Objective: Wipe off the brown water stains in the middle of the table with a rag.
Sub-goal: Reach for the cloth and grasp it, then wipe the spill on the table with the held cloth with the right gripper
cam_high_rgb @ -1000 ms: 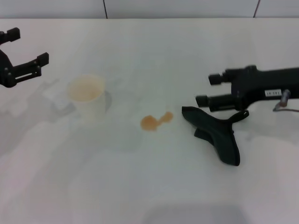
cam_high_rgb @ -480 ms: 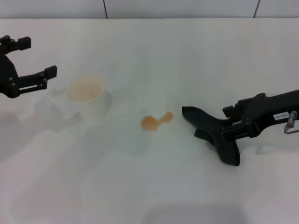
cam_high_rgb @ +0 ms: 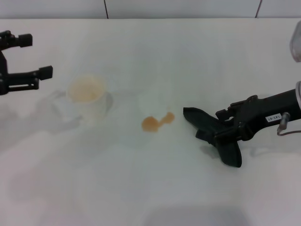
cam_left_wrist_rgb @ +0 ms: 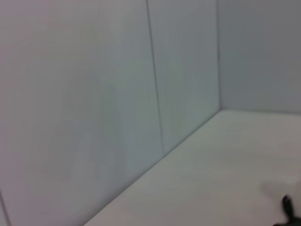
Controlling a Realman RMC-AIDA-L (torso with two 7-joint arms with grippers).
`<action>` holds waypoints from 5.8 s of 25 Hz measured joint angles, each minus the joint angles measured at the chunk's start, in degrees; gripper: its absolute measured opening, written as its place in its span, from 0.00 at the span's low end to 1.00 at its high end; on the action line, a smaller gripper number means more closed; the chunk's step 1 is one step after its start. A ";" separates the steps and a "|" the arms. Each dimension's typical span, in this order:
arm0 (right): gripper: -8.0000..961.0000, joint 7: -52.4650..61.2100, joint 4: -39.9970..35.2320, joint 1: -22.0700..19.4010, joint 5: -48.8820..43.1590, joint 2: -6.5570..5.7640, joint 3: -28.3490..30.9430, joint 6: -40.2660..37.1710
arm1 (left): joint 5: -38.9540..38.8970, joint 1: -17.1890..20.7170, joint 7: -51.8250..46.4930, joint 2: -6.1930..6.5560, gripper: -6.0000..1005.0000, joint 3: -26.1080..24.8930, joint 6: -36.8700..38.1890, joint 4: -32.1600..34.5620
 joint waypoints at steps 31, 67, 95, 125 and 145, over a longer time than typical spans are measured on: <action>0.79 0.78 2.43 0.12 -3.66 0.09 -6.96 9.01 | 10.37 -8.23 -3.21 4.01 0.88 -1.17 11.37 -9.14; 0.65 3.23 4.95 -0.27 -9.15 0.09 -13.07 17.72 | 12.12 -7.66 -2.55 2.78 0.88 -1.21 11.38 -9.27; 0.09 4.00 3.30 -0.13 -5.60 0.10 -17.93 19.36 | 12.01 -7.67 -1.75 2.78 0.88 -1.47 10.89 -9.18; 0.09 9.19 11.90 12.47 -3.55 0.76 -30.77 32.76 | 11.81 -7.28 -1.05 1.47 0.88 -1.61 10.74 -8.57; 0.09 8.87 15.72 13.49 -10.29 0.53 -18.97 32.75 | 11.82 -7.28 -1.12 1.10 0.88 -1.64 9.96 -8.57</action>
